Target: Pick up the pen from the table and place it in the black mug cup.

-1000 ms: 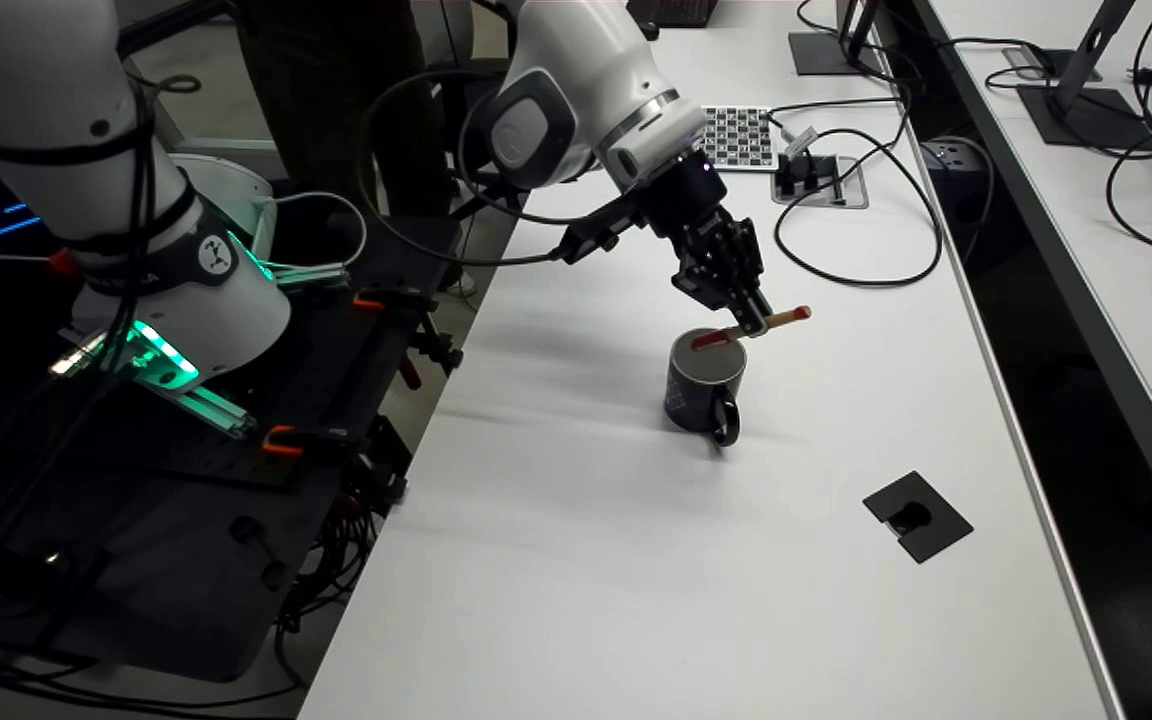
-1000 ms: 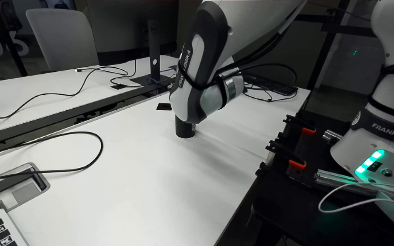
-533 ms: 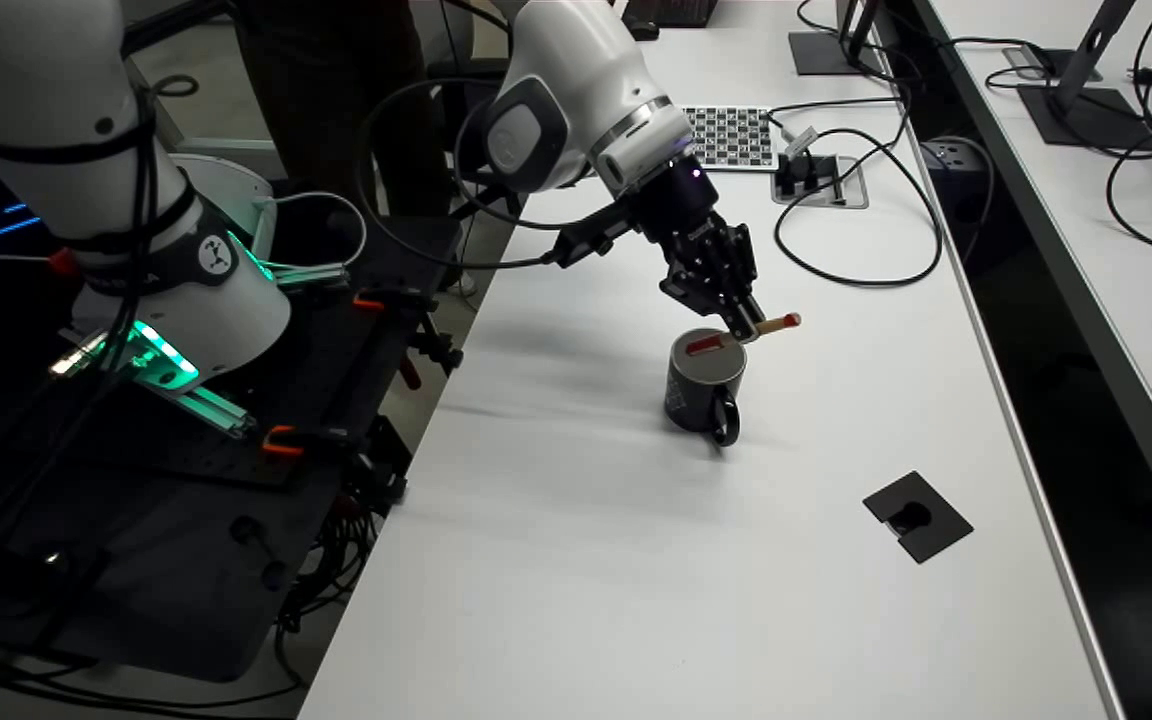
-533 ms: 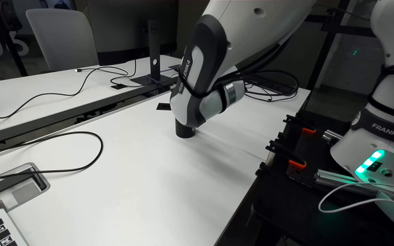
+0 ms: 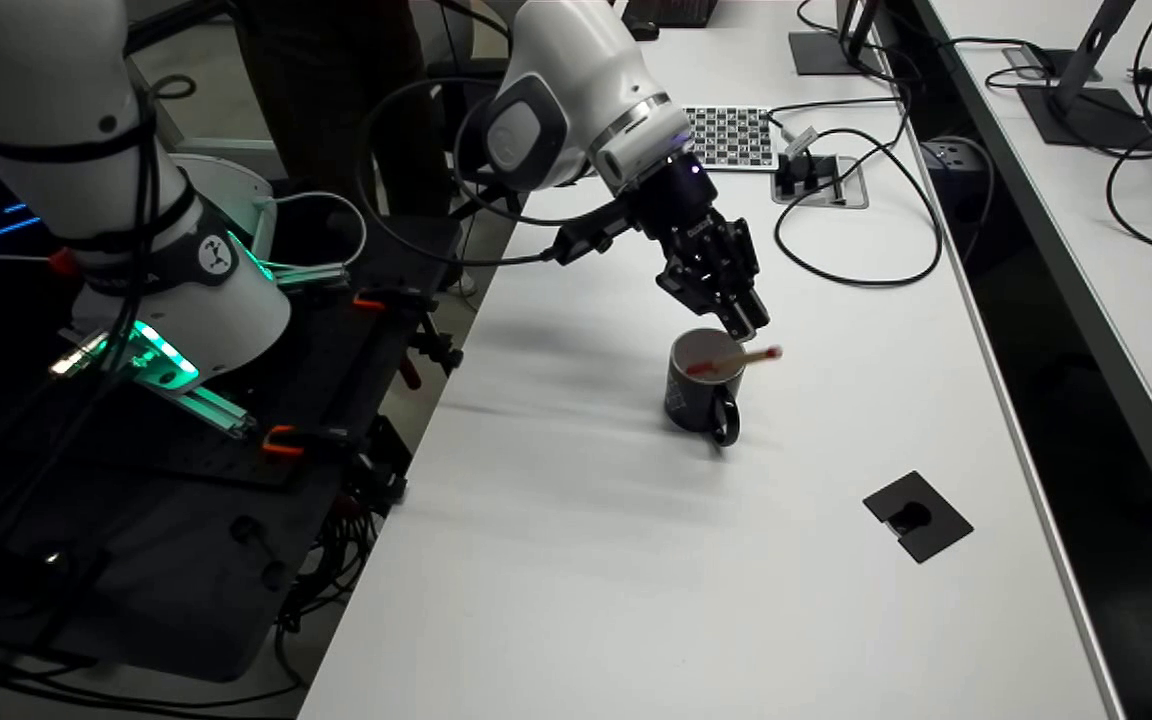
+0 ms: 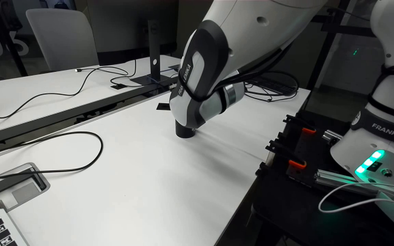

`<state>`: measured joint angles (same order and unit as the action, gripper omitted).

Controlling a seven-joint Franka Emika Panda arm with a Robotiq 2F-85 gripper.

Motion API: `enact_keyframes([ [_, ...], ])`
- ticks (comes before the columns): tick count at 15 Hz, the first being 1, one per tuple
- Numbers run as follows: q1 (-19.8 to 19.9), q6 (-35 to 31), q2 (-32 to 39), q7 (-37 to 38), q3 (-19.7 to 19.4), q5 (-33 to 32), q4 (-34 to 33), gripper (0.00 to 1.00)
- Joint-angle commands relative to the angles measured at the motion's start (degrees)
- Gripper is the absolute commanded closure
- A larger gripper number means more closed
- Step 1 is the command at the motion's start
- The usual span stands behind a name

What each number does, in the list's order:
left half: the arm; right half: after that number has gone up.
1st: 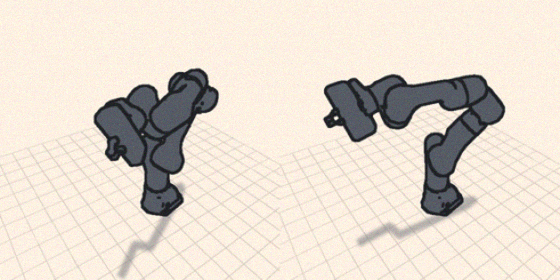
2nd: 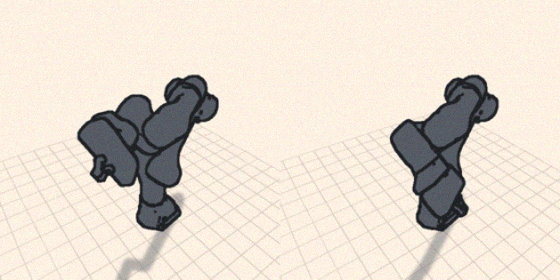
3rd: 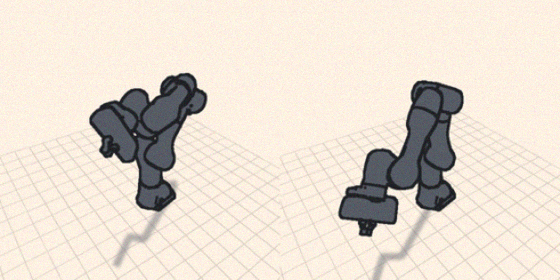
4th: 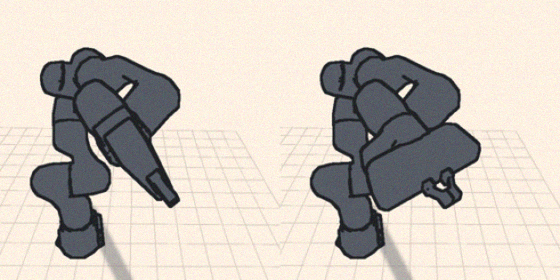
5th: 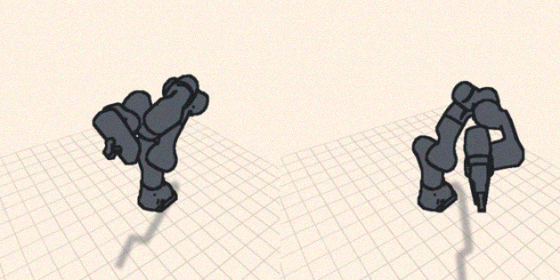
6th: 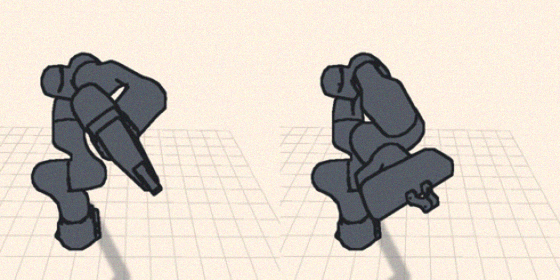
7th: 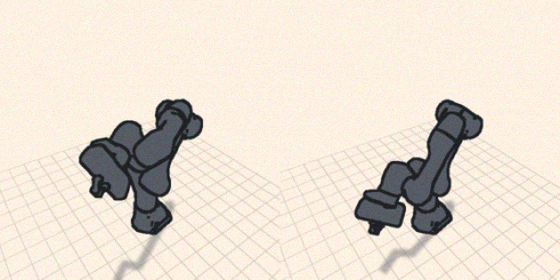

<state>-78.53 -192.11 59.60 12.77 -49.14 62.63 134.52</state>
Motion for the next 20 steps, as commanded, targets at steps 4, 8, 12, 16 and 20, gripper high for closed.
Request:
enact_keyframes([
  [4,-3.09,2.32,2.84,1.99,-2.42,1.61,-0.28,0.15],
  [8,-3.43,2.40,2.67,2.19,-2.59,1.18,-0.19,0.00],
  [12,-2.39,1.82,-1.33,-1.54,-1.47,-2.12,0.74,0.00],
  [16,-2.37,2.52,-8.31,-10.26,-1.72,-10.17,4.06,0.00],
  [20,-7.60,6.51,-9.55,-15.94,-7.76,-13.46,8.60,0.00],
])
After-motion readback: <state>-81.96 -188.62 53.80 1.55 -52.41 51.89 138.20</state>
